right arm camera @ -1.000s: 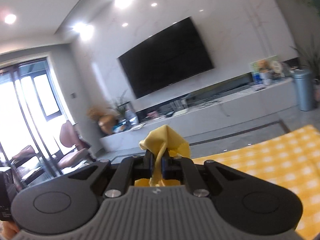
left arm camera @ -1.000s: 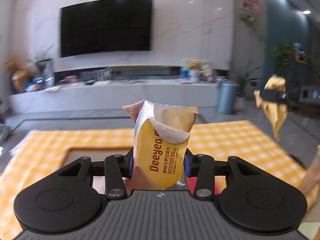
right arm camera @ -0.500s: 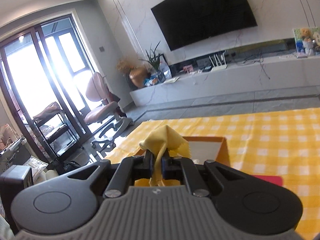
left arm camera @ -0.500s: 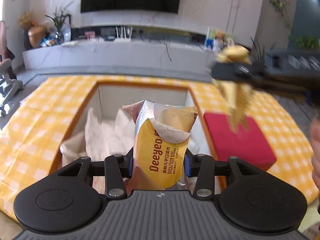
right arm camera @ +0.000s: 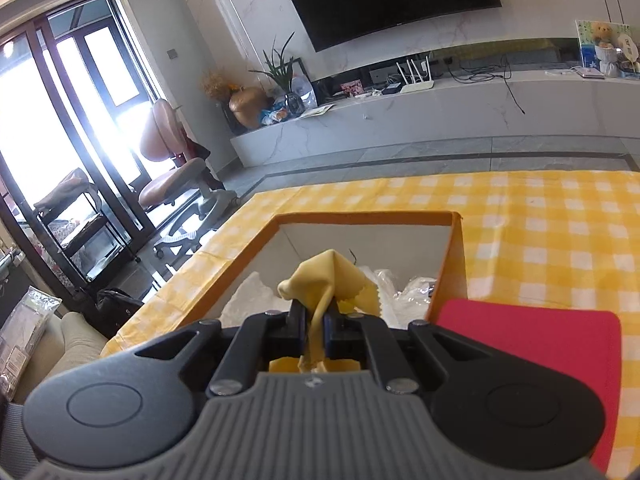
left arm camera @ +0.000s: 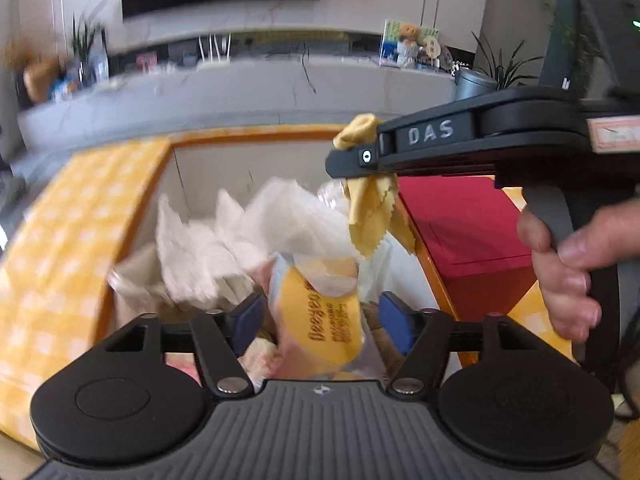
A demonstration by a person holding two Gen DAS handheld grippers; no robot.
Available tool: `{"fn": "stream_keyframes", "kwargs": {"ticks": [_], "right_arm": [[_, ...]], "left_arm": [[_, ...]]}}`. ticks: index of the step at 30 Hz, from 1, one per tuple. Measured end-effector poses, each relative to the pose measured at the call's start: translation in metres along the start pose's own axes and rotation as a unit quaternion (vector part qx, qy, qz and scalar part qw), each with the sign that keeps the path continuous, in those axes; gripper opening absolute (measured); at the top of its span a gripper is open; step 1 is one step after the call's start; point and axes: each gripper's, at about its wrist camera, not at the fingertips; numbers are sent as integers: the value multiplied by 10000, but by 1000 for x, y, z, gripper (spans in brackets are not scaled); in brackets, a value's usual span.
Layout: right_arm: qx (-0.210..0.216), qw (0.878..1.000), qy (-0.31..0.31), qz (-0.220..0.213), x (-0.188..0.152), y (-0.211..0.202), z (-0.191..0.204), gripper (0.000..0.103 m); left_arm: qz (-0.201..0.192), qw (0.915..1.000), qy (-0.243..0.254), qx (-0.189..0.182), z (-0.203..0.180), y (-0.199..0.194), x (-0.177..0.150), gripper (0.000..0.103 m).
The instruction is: Organize soft objects
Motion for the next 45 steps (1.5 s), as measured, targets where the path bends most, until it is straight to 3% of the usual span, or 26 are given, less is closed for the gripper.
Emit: {"fn": "stream_keyframes", "kwargs": {"ticks": [5,8,12,16,18,20,21,22,25,27,30,39,42,45], "right_arm": [[-19,10000,-28,-72,0,-7,0,6],[-152,9996,-238,26,0,-4,7,6],[-721,9911,-886,686,-1,18,22,6],[-589,9921,-670,879,-1,31,20,6],[-799,9877,-919,984,-2,37,28,7],[-1015,9841,-1046,1017,-3,41,33,14],[-1138,9838,-981,979,-3,41,34,28],[-1232,9834,-905,973,-3,42,33,34],[-1258,9839,-789,996,-3,41,32,38],[-1332,9841,-717,930,-2,35,33,63],[-1293,9874,-529,742,2,20,33,77],[-1443,9894,-137,66,11,-49,37,94],[-1698,9848,188,-302,0,-78,35,96],[-1896,9742,928,-800,-21,-107,28,98]], "left_arm": [[-404,9991,118,-17,1,-28,7,86],[-731,9971,133,186,9,-41,14,87],[-1112,9918,-116,625,30,-46,20,88],[-1204,9911,-154,538,42,-40,21,89],[-1156,9915,-219,551,43,-40,23,89],[-1217,9915,-191,430,43,-42,20,90],[-1230,9917,-141,345,42,-43,19,90],[-1215,9922,-112,267,41,-44,18,90],[-1176,9929,-188,71,44,-46,15,90],[-1155,9929,-272,23,44,-48,17,90],[-1047,9934,-430,160,41,-48,21,90],[-1190,9905,-654,221,31,-66,23,85],[-1366,9876,-700,329,23,-71,21,86],[-1498,9858,-753,64,17,-76,17,86]]}}
Point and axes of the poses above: each gripper's, at about its wrist camera, not at the fingertips, and y roughly the way its jaws point, z to its left, x to its top, and after that the axes turned 11 degrees about -y, right-handed
